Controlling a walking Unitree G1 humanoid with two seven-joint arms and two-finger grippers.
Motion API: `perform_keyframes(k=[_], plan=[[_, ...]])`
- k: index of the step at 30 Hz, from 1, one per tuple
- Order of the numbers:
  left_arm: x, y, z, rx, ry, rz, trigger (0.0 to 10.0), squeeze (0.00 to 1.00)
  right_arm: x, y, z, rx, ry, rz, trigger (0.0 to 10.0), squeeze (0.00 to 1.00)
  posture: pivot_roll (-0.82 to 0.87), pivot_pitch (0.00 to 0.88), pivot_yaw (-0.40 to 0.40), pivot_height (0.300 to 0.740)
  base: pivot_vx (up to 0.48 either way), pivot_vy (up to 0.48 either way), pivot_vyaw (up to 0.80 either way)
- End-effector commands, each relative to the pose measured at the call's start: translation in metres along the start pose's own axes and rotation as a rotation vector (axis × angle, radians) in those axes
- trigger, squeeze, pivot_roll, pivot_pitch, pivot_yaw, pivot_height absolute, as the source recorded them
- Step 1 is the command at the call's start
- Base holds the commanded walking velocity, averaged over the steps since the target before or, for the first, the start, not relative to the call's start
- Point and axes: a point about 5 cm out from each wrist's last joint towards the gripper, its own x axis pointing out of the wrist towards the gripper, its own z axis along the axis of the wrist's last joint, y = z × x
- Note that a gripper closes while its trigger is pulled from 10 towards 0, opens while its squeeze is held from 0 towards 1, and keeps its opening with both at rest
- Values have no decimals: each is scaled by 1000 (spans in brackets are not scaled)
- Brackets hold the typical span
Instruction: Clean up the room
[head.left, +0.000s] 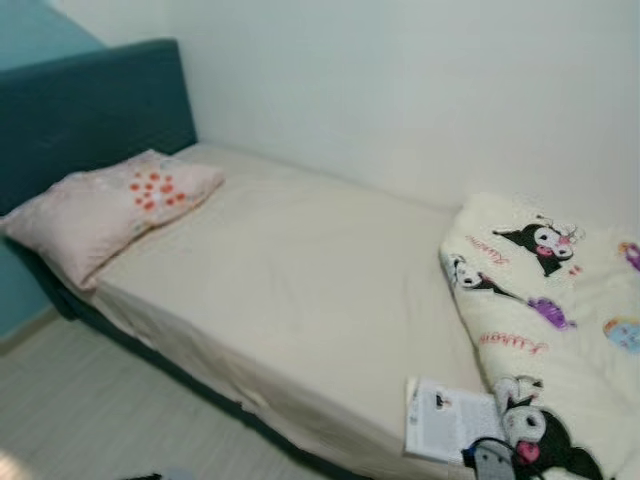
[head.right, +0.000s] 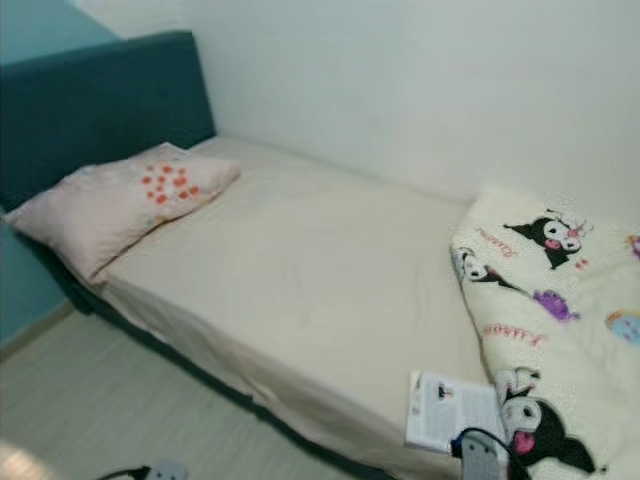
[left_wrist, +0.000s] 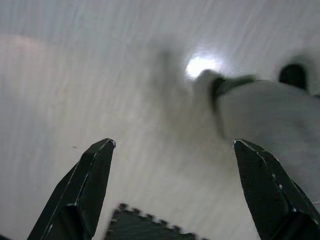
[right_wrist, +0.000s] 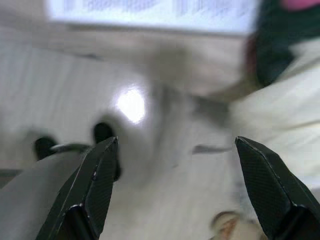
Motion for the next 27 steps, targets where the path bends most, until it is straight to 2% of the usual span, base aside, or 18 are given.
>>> perform_keyframes(k=[1,3,7,8,9,11,12,13,15,17,18,20,23,24,26,27], plan=[[1,5,8,-29,-25,15,10000,0,0,6,-4,-15,18,19,10000,0,-39,0,-60,740,0,-480,-763],[3,7,22,-49,-65,17,10000,0,0,8,-4,-11,12,24,10000,0,-42,0,-57,740,0,-480,-613],[3,8,31,-59,-92,18,10000,0,0,9,-4,-13,8,25,10000,0,-41,0,-56,740,0,-480,-231],[4,9,39,-71,-118,19,10000,0,0,9,-4,-13,8,26,10000,0,-42,0,-55,740,0,-382,0],[4,11,55,-106,-176,17,10000,0,0,10,-4,-13,10,28,10000,0,-44,0,-53,740,0,-296,0],[3,12,59,-121,-196,14,10000,0,0,10,-4,-12,10,30,10000,0,-44,0,-53,740,0,-296,0],[3,13,70,-164,-241,1,10000,0,0,10,-5,-21,16,32,10000,0,-44,0,-52,740,0,0,-775],[3,13,70,-164,-241,1,10000,0,0,10,-5,-21,16,32,10000,0,-44,0,-52,740,0,0,-775],[1,15,88,-225,-310,-20,10000,0,0,10,-5,-32,23,34,10000,0,-42,0,-52,740,0,0,-775],[1,15,94,-243,-335,-27,10000,0,0,10,-5,-33,23,35,10000,0,-42,0,-52,740,0,0,-775],[-1,16,106,-262,-379,-37,10000,0,0,10,-1,-8,3,33,10000,0,-42,0,-47,740,0,0,-775],[-2,17,114,-274,-410,-44,10000,0,1,10,3,11,-12,33,10000,0,-43,0,-46,740,0,0,-775],[-6,19,134,-318,-486,-64,10000,0,1,9,23,66,-84,32,10000,0,-47,0,-37,740,0,0,-775],[-6,19,134,-318,-486,-64,10000,0,1,9,23,66,-84,32,10000,0,-47,0,-37,740,0,0,-775],[-8,20,144,-323,-522,-65,10000,0,1,10,43,74,-147,39,10000,0,-49,0,-34,740,0,0,-769],[-8,20,144,-323,-522,-65,10000,0,1,10,43,74,-147,39,10000,0,-49,0,-34,740,0,0,-769]])
